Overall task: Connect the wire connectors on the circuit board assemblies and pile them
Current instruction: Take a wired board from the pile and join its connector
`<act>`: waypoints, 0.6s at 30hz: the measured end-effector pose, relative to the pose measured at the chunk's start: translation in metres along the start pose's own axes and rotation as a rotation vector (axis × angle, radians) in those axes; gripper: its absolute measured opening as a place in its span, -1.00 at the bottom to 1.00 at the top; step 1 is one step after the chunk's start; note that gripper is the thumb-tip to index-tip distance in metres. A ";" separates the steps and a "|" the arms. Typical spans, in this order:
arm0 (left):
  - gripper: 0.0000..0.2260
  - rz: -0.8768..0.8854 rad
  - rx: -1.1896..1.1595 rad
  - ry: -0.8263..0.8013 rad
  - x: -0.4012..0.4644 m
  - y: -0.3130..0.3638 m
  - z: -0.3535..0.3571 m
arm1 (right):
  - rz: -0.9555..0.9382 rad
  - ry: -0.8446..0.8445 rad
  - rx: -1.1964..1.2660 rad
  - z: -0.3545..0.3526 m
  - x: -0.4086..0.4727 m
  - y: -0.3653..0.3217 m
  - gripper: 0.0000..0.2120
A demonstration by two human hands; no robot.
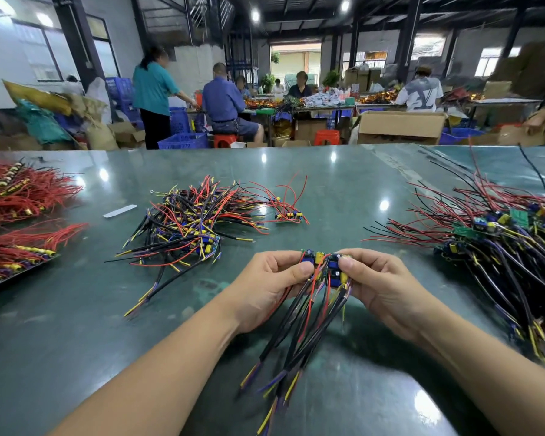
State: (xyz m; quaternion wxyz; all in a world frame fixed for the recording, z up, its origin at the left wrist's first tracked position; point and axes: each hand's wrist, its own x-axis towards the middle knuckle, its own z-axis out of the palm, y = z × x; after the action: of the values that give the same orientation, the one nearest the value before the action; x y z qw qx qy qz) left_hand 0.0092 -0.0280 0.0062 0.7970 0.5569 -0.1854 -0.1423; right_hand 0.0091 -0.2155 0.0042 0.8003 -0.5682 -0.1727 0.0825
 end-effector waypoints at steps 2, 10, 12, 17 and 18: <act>-0.75 -0.030 -0.033 0.010 0.001 -0.002 -0.001 | 0.014 0.003 0.014 -0.001 0.001 0.002 -0.85; -0.75 -0.077 -0.102 -0.010 0.003 -0.003 -0.005 | 0.045 0.010 0.067 -0.004 0.001 0.003 -0.84; -0.76 -0.071 -0.106 -0.021 0.003 -0.003 -0.006 | 0.050 0.014 0.069 -0.004 0.001 0.003 -0.83; -0.75 -0.026 -0.013 -0.023 0.007 -0.005 -0.004 | 0.068 -0.004 0.115 -0.003 0.003 0.002 -0.74; -0.75 -0.002 0.000 -0.006 0.008 -0.007 -0.003 | 0.072 0.000 0.126 -0.003 0.004 0.001 -0.70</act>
State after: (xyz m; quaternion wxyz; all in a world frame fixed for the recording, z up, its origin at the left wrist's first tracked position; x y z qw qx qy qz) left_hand 0.0177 -0.0316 0.0001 0.7964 0.5565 -0.1874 -0.1447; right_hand 0.0141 -0.2164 0.0030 0.8310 -0.5226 -0.1466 0.1219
